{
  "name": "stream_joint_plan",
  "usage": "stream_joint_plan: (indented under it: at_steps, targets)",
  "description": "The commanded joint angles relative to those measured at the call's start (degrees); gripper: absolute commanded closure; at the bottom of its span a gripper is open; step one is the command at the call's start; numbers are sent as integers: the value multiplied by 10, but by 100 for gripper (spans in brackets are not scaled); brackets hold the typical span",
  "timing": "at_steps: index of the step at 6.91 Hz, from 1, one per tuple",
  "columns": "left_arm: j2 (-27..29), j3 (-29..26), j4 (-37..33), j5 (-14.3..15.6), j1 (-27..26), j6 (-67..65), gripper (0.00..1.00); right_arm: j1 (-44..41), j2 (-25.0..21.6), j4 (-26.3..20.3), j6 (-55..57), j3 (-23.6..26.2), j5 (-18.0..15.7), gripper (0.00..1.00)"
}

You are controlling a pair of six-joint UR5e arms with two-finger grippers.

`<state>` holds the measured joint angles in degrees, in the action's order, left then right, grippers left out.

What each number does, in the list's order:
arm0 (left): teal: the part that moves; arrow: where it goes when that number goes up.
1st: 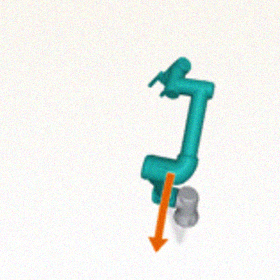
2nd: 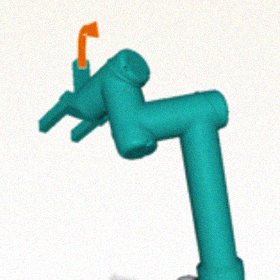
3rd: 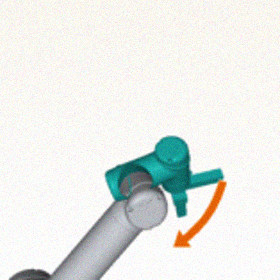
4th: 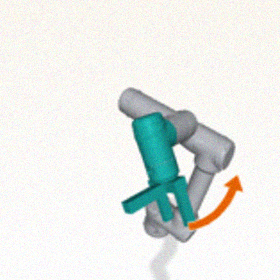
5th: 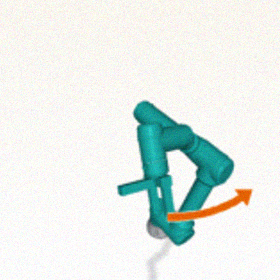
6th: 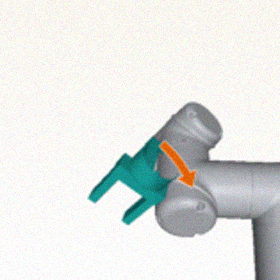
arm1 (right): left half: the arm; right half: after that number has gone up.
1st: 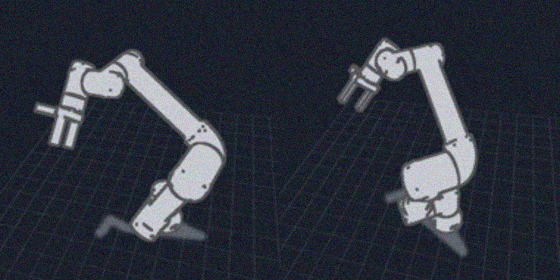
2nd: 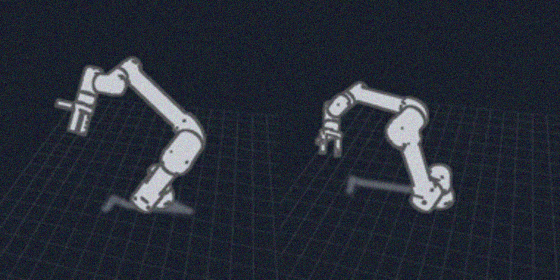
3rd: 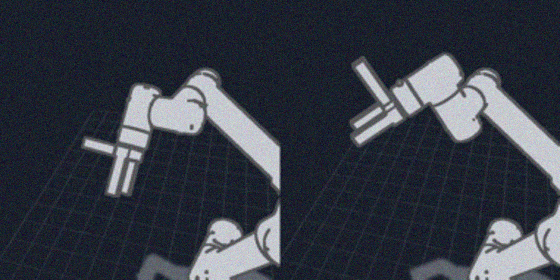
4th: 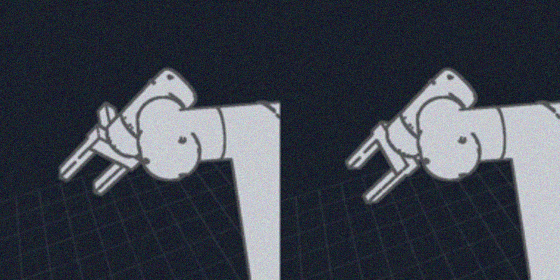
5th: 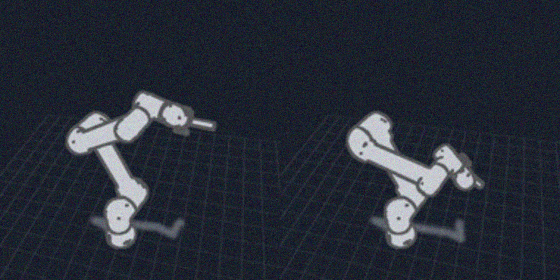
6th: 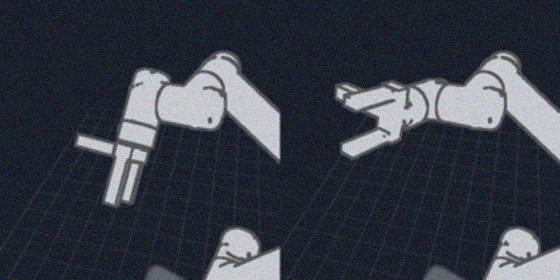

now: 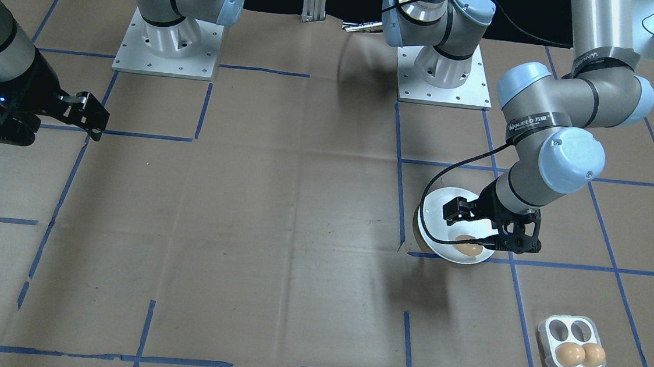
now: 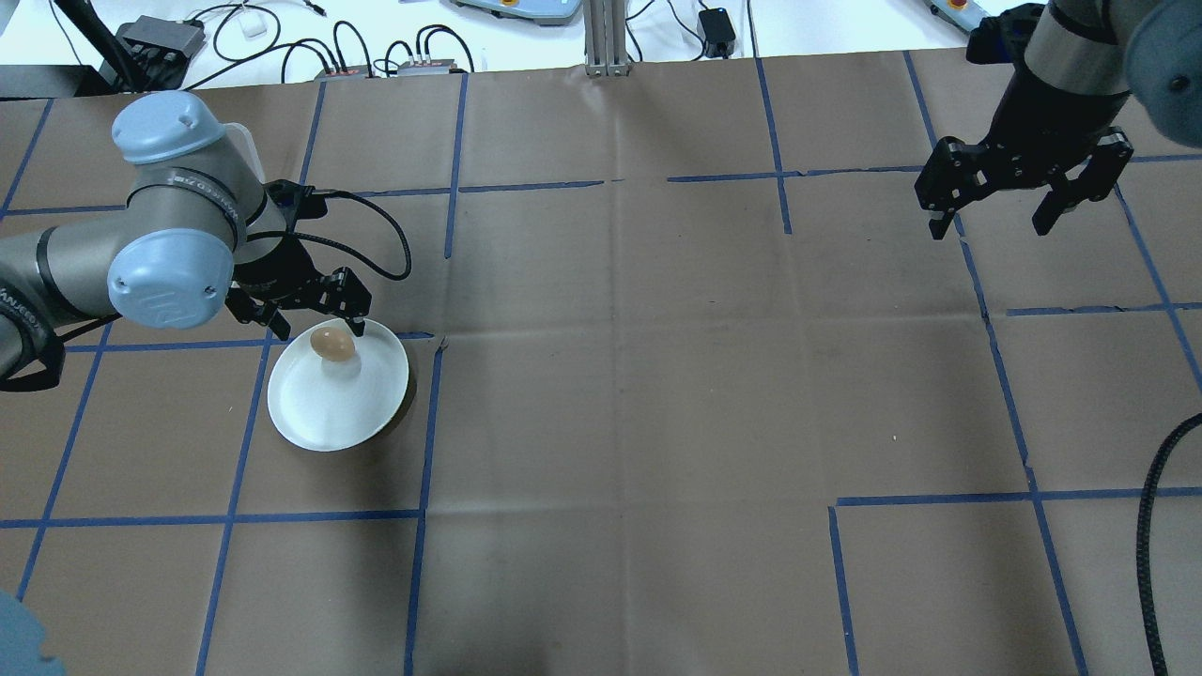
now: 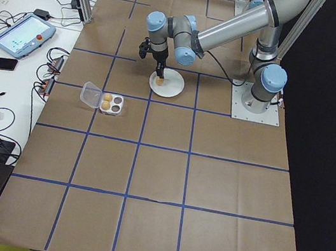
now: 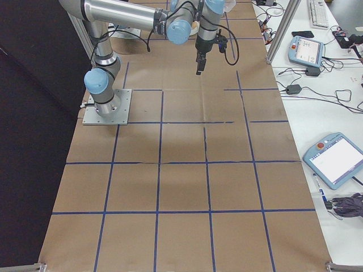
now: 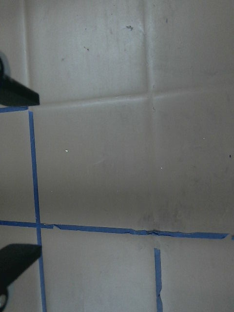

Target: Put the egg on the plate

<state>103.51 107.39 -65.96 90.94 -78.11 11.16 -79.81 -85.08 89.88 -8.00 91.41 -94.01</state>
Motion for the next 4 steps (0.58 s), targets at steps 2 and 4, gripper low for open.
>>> stream_joint_plan:
  at_steps: [2, 4]
  targets:
    - [-31, -63, -15, -1, 13, 0, 0, 0, 0, -1, 0, 0, 0, 0]
    - [15, -145, -21, -8, 66, 23, 0, 0, 0, -1, 0, 0, 0, 0]
